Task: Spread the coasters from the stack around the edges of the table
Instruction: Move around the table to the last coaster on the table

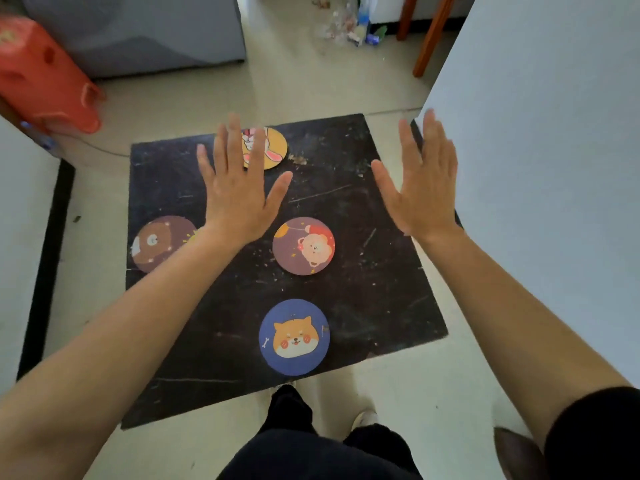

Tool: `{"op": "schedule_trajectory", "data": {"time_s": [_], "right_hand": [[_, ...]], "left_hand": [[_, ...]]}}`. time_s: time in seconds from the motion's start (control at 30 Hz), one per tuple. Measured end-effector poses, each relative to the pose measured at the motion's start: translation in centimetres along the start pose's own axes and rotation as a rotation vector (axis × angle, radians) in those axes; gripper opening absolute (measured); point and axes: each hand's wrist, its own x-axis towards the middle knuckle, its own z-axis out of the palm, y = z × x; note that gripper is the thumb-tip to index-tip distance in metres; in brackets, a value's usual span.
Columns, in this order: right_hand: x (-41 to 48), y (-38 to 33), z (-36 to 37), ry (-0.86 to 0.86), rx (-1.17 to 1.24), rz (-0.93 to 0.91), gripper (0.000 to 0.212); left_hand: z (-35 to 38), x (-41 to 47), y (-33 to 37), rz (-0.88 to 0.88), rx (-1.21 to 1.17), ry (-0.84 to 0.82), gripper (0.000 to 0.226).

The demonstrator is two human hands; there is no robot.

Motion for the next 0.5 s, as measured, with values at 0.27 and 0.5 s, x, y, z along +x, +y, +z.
{"op": "schedule_trajectory", "data": {"time_s": [0.27, 0.5], "right_hand": [[4.5, 8.1, -5.3, 0.126, -0.072, 0.029, 0.077], [6.9, 22.1, -3.8, 0.144, 0.004, -0.033, 0.079]], "left_hand": [[-1.8, 6.5, 9.7, 0.084, -0.039, 0.1, 0.073], [2.9, 8.7, 22.2, 0.075, 0.017, 0.024, 0.073]]}}
